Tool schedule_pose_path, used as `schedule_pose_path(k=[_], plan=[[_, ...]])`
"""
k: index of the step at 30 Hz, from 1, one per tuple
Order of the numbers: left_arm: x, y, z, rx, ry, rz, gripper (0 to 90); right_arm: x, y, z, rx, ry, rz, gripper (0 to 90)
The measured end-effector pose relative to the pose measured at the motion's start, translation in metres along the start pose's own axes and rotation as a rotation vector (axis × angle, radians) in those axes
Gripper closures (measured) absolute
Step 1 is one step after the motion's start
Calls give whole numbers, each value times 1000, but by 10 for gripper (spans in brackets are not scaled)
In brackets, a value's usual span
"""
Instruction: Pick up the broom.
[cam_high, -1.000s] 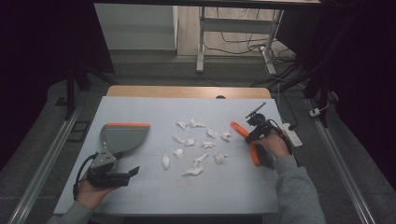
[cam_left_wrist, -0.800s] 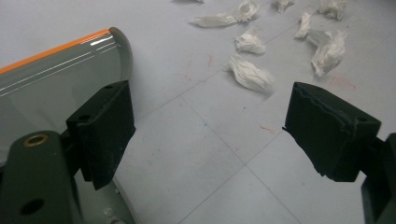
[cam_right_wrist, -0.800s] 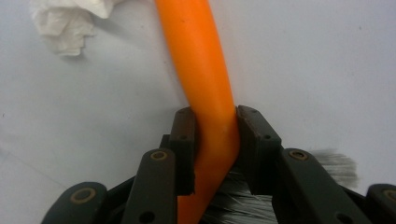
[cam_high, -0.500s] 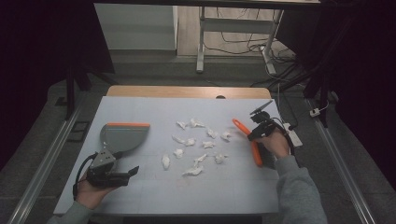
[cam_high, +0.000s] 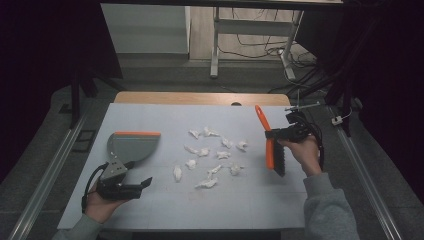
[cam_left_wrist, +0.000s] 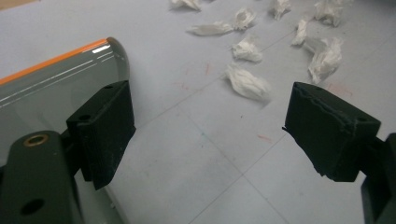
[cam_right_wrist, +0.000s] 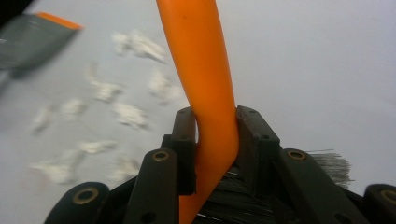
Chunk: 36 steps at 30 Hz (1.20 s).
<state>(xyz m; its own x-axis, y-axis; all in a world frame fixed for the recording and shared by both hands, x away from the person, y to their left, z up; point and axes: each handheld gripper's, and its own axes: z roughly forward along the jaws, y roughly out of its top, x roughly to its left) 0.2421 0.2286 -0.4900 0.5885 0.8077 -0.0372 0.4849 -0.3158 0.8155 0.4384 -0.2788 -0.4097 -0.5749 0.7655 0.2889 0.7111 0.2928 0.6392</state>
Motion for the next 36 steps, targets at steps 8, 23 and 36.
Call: schedule_pose_path(k=[8,23,36], plan=[[-14,11,5,-41,-16,27,169,47,3,4,-147,100,-15,693],[-55,41,35,-79,-95,104,172,81,-6,31,-293,149,44,693],[-94,69,85,-96,-142,133,176,101,-15,57,-398,221,104,692]])
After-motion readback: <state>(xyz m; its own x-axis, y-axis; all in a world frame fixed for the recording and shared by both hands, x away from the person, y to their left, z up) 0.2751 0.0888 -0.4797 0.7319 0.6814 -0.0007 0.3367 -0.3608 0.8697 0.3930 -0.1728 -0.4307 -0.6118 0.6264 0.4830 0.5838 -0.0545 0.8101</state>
